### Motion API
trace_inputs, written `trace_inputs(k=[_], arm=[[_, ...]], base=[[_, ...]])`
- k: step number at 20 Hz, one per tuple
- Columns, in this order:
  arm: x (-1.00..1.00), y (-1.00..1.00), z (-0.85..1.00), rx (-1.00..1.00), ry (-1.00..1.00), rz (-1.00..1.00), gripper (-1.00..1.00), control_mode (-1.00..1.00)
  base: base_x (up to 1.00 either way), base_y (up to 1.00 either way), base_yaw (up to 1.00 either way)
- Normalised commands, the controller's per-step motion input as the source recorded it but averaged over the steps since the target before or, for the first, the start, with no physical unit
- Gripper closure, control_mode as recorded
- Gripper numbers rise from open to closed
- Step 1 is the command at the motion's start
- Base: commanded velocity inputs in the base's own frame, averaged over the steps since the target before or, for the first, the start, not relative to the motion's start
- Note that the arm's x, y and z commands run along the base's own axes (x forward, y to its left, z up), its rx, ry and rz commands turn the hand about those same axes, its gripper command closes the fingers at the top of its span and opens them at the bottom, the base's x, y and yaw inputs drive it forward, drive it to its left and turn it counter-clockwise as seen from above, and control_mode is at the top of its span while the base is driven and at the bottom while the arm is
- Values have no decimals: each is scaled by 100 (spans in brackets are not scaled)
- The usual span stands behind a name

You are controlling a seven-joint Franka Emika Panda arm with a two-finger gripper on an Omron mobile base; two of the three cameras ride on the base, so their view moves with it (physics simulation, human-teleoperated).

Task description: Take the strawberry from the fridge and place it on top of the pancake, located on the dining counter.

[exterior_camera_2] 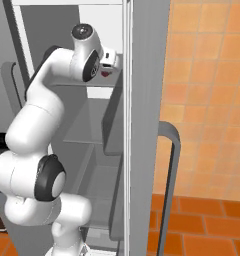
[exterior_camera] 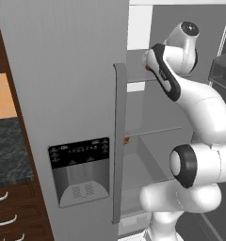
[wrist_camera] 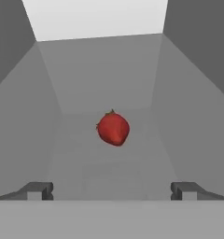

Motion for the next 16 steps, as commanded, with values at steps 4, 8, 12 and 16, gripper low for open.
trace_inputs(k=[4, 8, 12, 16], arm=[[38, 0, -18, -1, 2, 0, -100, -100], [44, 0, -8, 0, 3, 0, -100, -100], [49, 0, -4, 0, 5, 0, -100, -100], [50, 0, -11, 0, 9, 0, -100, -100]], base=[[0, 0, 0], [0, 0, 0], [0, 0, 0], [0, 0, 0]])
